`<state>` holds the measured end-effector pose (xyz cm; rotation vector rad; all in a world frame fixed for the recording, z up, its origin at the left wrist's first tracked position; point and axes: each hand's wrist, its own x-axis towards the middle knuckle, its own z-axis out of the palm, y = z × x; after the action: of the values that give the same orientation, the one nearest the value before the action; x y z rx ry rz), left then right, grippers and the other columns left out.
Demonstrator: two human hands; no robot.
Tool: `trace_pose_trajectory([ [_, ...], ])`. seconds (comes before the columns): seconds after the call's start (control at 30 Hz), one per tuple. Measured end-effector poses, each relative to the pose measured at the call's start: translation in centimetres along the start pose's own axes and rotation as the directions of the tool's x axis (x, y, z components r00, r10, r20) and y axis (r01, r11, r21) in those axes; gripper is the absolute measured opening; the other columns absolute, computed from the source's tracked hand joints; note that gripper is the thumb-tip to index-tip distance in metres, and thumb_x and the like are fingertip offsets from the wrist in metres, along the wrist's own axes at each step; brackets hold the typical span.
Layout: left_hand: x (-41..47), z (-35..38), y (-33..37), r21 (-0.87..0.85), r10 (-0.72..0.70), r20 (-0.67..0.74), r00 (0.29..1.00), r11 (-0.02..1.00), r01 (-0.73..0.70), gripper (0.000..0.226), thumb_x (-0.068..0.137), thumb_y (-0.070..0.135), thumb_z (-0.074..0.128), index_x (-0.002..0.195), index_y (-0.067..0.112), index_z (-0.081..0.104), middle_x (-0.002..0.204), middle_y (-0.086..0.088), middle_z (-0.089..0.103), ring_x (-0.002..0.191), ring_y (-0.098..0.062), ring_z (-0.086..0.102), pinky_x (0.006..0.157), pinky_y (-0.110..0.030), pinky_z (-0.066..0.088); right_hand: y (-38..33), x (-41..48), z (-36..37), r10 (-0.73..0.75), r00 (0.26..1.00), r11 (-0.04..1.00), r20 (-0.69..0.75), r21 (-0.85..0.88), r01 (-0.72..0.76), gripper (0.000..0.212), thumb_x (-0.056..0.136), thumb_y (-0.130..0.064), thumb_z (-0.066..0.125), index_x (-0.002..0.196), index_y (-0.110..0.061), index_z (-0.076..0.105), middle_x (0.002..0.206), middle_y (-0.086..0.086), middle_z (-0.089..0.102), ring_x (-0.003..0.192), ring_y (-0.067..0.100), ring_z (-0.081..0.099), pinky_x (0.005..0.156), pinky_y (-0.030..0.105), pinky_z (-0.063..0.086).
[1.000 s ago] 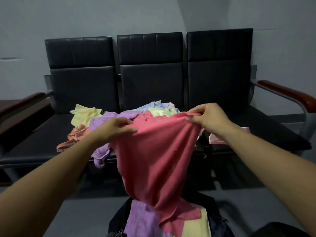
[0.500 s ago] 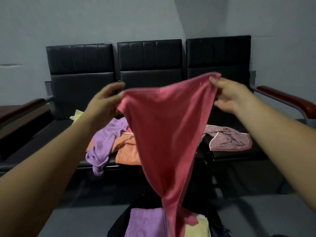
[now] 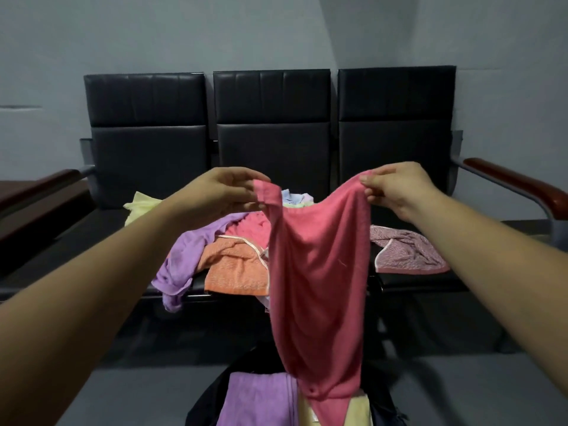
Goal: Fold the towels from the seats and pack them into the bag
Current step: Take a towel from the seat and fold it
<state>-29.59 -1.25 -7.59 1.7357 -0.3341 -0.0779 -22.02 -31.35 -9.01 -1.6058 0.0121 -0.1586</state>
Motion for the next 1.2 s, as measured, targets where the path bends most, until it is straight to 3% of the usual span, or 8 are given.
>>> trace_pose_trajectory([
  [0.1,-0.1,1.4,1.1,0.323,0.068,0.027,0.997,0.943,-0.073,0.022,0.097,0.001,0.059,0.116,0.005,0.067,0.101,-0.010,0.077,0.091,-0.017,0.075,0.074,-0.016,0.056,-0.9,-1.0,1.3,-0.153,0.988,0.983,0.023,-0.098,0.155,0.022,0.092,0.010,0.058,0.094,-0.012,0.061,0.068,0.012,0.059,0.047,0.013,0.059,0.048,0.025,0.054],
  [0.2,0.4,2.6,2.1,0.435,0.113,-0.006,0.994,0.895,-0.099,0.013,0.097,0.010,0.062,0.105,0.005,0.072,0.089,-0.009,0.078,0.081,-0.015,0.076,0.067,-0.016,0.056,-1.7,-2.4,2.9,-0.217,0.963,0.954,0.158,-0.173,0.244,0.031,0.091,0.013,0.051,0.079,-0.011,0.067,0.066,0.011,0.062,0.048,0.012,0.060,0.053,0.024,0.055],
  [0.33,0.8,3.6,3.0,0.507,0.134,-0.018,0.991,0.855,-0.106,0.012,0.098,0.016,0.063,0.096,0.010,0.074,0.078,-0.006,0.077,0.067,-0.007,0.073,0.054,-0.012,0.049,-2.6,-4.8,4.7,-0.215,0.863,0.928,0.457,-0.180,0.327,0.008,0.089,-0.009,0.074,0.088,-0.001,0.077,0.074,0.009,0.072,0.067,0.015,0.066,0.072,0.029,0.060],
  [0.43,1.1,3.9,3.1,0.590,0.134,-0.043,0.990,0.803,-0.083,0.016,0.098,0.019,0.063,0.094,0.009,0.075,0.066,0.000,0.073,0.055,-0.001,0.065,0.046,-0.009,0.040,-2.6,-5.7,5.1,-0.232,0.822,0.877,0.520,-0.254,0.408,0.024,0.082,-0.024,0.083,0.097,-0.005,0.079,0.087,0.016,0.075,0.076,0.015,0.067,0.081,0.033,0.059],
  [0.67,1.2,3.1,2.3,0.588,0.014,-0.022,1.000,0.809,0.002,0.020,0.091,0.036,0.071,0.087,0.018,0.077,0.061,0.013,0.064,0.055,0.004,0.053,0.054,-0.009,0.039,-2.4,-5.9,5.4,-0.272,0.880,0.894,0.390,-0.237,0.381,0.014,0.093,-0.010,0.067,0.088,0.000,0.075,0.077,0.015,0.071,0.069,0.018,0.065,0.070,0.036,0.058],
  [0.83,0.5,0.9,0.4,0.584,-0.179,0.027,0.984,0.802,0.130,0.025,0.085,0.044,0.073,0.094,0.021,0.081,0.114,-0.012,0.071,0.105,-0.026,0.067,0.101,-0.037,0.048,-2.9,-4.0,4.4,-0.295,0.955,0.949,0.025,-0.107,0.296,0.027,0.081,-0.029,0.054,0.067,-0.007,0.062,0.066,0.004,0.051,0.066,0.019,0.047,0.063,0.037,0.037],
  [1.03,0.6,0.4,0.4,0.473,0.075,-0.098,0.992,0.881,-0.020,0.024,0.093,0.028,0.067,0.100,0.007,0.074,0.094,-0.007,0.077,0.093,-0.019,0.075,0.092,-0.033,0.058,-1.7,-3.5,2.7,-0.305,0.951,0.913,0.057,-0.266,0.309,0.014,0.099,-0.022,0.064,0.089,-0.012,0.069,0.083,-0.001,0.069,0.072,0.008,0.062,0.067,0.022,0.050],
  [1.2,1.3,0.9,3.9,0.066,0.332,-0.216,0.918,0.943,-0.325,0.022,0.080,0.020,0.071,0.098,0.007,0.070,0.086,-0.005,0.074,0.080,-0.015,0.072,0.077,-0.028,0.060,-5.8,-3.6,1.6,-0.368,0.929,0.899,0.047,0.275,0.342,0.015,0.086,0.006,0.069,0.091,-0.007,0.063,0.079,0.006,0.069,0.066,0.010,0.068,0.067,0.022,0.056],
])
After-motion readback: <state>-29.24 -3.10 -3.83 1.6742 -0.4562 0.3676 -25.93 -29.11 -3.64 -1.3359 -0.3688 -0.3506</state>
